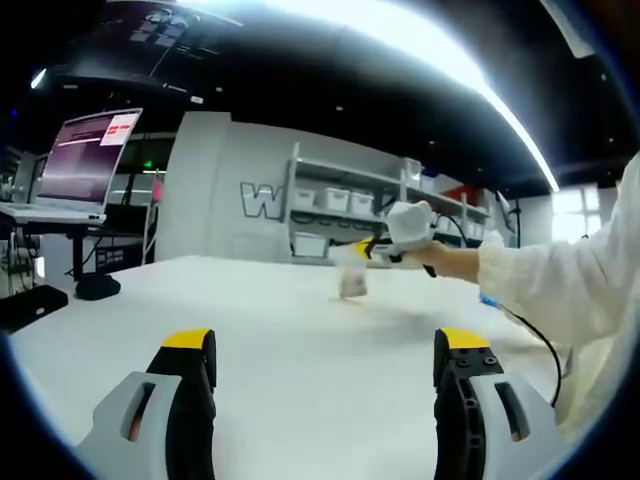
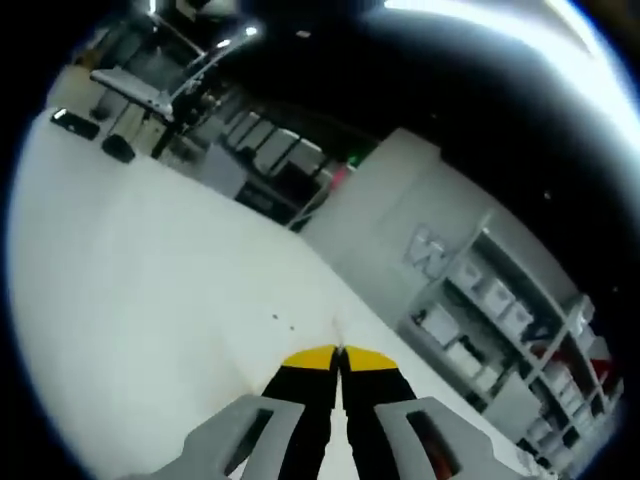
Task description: Open the resealable bag by pulling the two sides of the seal apart until the entire bag opening is separated and visibly accessible.
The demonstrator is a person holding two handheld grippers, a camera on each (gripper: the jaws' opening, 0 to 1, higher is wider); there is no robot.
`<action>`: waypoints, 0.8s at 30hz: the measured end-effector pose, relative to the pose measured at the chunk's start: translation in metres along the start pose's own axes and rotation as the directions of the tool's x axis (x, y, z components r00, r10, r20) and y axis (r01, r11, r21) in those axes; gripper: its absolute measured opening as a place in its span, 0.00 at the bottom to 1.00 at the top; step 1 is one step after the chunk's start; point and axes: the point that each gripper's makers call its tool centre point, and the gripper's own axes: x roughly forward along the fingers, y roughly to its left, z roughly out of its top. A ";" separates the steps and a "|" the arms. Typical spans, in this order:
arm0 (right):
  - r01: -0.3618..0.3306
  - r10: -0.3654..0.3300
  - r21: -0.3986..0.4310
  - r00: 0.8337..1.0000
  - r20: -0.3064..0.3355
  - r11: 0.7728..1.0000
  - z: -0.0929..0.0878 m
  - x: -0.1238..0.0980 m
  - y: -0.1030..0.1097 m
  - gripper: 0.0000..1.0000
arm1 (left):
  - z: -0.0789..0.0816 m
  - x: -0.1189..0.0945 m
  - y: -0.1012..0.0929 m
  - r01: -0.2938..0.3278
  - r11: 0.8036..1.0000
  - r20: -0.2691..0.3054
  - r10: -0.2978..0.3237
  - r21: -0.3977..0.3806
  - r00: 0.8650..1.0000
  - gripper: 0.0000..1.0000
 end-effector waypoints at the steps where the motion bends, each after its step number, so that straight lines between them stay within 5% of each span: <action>1: 0.000 0.000 0.000 1.000 0.002 1.000 0.000 -0.001 -0.001 0.00 | 0.000 0.000 0.000 0.000 1.000 -0.001 0.000 0.000 1.000 0.89; 24: -0.013 0.014 -0.015 0.998 0.066 1.000 0.021 -0.022 -0.006 0.00 | -0.002 0.000 -0.003 0.001 1.000 -0.005 -0.001 0.002 1.000 0.89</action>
